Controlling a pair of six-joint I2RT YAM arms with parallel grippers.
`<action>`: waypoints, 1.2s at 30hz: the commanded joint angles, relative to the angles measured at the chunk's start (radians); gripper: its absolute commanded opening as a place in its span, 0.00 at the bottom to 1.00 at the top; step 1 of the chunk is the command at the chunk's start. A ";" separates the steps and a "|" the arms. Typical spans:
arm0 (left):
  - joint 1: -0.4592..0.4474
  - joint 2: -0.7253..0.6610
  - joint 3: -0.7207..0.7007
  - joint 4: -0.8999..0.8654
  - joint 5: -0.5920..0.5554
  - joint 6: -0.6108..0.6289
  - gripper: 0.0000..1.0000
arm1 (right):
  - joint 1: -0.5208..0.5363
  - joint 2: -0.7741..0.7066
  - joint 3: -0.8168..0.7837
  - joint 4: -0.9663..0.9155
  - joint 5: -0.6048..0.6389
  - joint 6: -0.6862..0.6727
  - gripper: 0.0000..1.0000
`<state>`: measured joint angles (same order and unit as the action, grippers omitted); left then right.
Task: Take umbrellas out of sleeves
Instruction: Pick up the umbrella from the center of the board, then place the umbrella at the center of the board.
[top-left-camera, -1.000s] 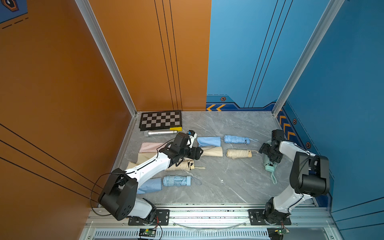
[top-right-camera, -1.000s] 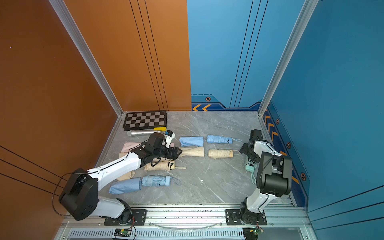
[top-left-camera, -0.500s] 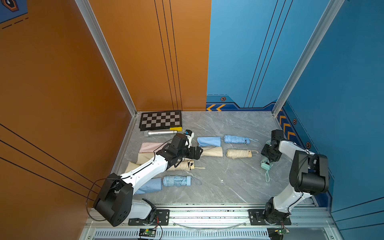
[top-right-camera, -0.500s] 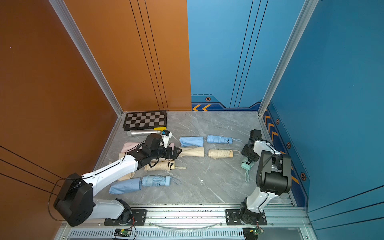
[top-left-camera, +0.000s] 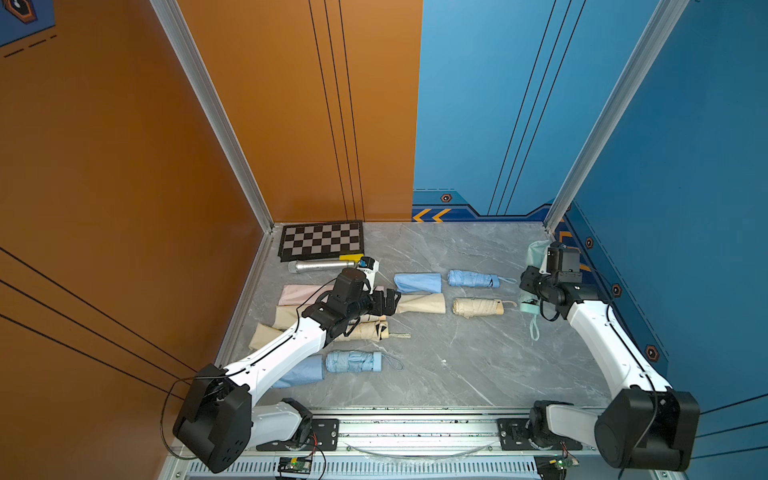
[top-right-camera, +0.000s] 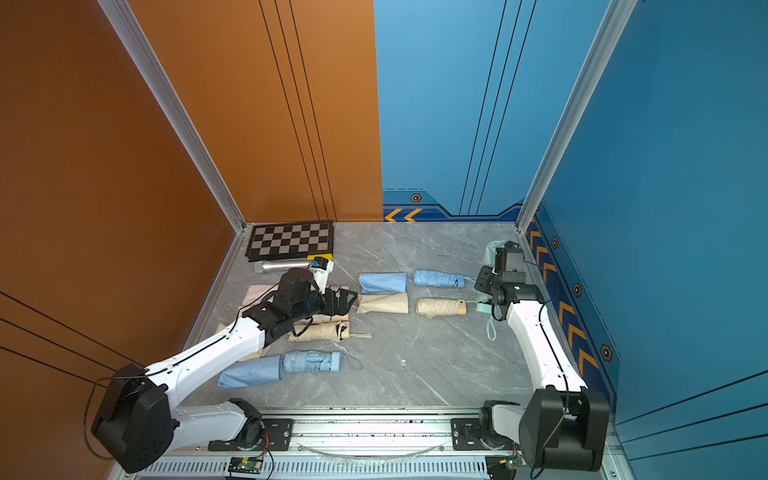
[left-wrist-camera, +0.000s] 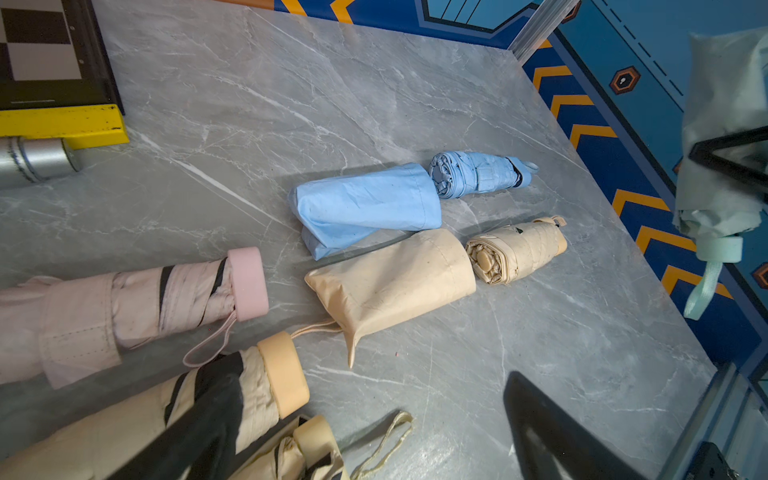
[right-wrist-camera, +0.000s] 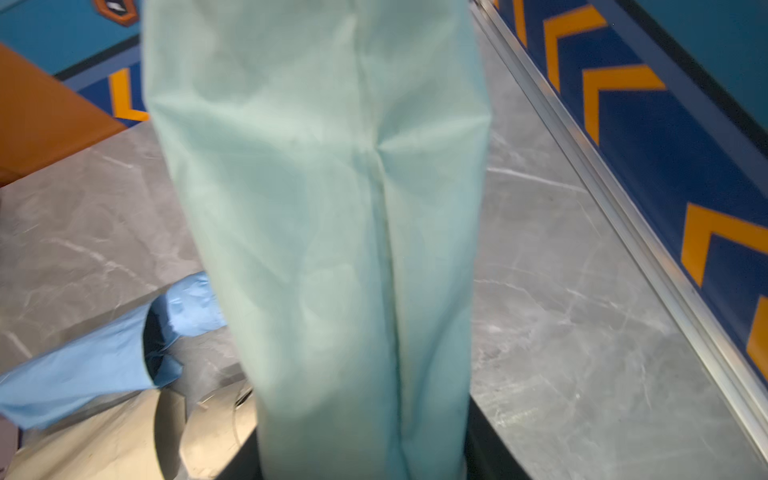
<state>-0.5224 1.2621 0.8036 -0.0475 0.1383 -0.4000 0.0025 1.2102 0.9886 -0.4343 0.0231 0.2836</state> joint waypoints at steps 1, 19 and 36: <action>0.022 -0.005 0.004 0.000 0.077 -0.006 0.98 | 0.099 -0.030 0.033 0.069 0.009 -0.155 0.19; 0.095 -0.030 -0.034 0.064 0.218 -0.096 0.99 | 0.635 0.122 -0.033 0.016 -0.086 -0.782 0.16; 0.127 -0.006 -0.048 0.066 0.325 -0.136 0.73 | 0.763 0.282 -0.122 0.084 -0.114 -0.965 0.15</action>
<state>-0.4038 1.2514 0.7712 0.0113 0.4145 -0.5323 0.7609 1.4815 0.8700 -0.4000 -0.0769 -0.6449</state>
